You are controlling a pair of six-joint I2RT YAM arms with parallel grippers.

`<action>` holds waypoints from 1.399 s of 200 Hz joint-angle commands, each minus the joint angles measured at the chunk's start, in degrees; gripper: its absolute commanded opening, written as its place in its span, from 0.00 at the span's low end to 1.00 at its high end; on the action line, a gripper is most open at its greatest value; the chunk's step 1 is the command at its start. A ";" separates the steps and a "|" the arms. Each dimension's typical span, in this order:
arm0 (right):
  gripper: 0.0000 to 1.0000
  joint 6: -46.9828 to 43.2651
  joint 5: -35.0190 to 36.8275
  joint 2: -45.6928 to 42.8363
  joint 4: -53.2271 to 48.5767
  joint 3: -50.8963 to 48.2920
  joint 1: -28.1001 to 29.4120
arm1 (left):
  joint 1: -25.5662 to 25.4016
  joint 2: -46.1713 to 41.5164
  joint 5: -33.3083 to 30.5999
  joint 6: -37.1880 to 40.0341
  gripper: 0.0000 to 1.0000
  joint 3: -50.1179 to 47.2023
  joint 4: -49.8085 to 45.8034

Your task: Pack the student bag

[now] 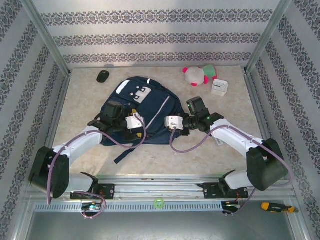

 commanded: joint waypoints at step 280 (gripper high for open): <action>0.53 95.82 45.26 -6.06 16.61 -4.13 26.83 | -2.34 -0.34 2.19 -49.42 0.00 6.91 5.39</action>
